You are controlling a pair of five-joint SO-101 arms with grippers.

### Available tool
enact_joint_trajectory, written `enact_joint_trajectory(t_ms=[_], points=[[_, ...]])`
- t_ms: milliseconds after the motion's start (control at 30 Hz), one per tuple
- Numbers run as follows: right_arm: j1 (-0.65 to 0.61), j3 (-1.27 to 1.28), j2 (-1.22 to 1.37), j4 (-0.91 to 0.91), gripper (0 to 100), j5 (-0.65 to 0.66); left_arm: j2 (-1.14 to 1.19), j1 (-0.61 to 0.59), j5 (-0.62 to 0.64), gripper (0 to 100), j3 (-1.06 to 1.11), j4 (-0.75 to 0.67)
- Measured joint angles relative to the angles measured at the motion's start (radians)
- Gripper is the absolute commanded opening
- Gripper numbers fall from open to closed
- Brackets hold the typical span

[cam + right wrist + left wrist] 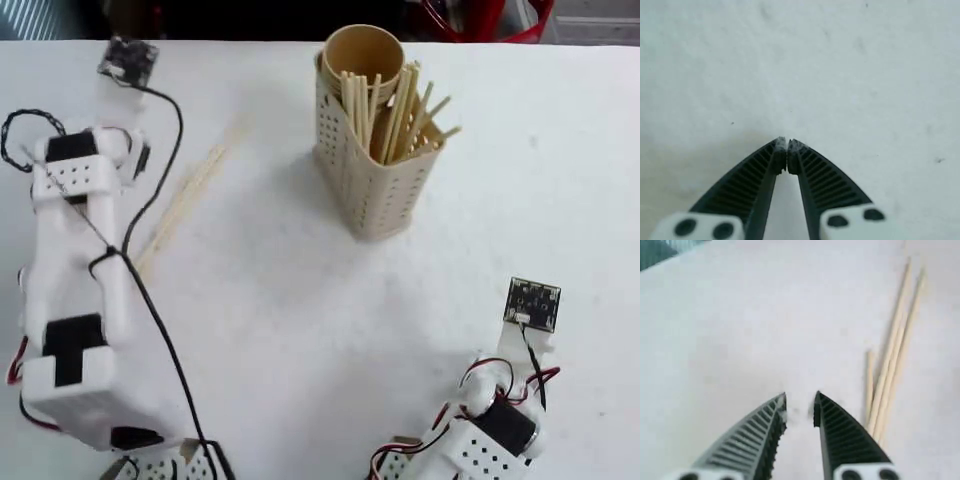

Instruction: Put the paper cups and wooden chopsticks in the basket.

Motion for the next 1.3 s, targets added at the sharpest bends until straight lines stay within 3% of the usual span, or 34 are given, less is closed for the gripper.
enact_joint_trajectory(t_ms=[300, 433, 867, 1300], points=[[0.0, 0.0, 0.0, 0.0, 1.9, 0.0, 0.241, 0.003, -0.077, 18, -0.235, 0.235], [0.0, 0.0, 0.0, 0.0, 1.9, 0.0, 0.348, 0.014, -0.144, 17, -0.356, 0.348], [0.0, 0.0, 0.0, 0.0, 1.9, 0.0, 0.569, 0.098, -0.152, 17, -0.511, 0.368], [0.0, 0.0, 0.0, 0.0, 1.9, 0.0, 0.796, 0.106, -0.02, 16, -0.783, 0.382]])
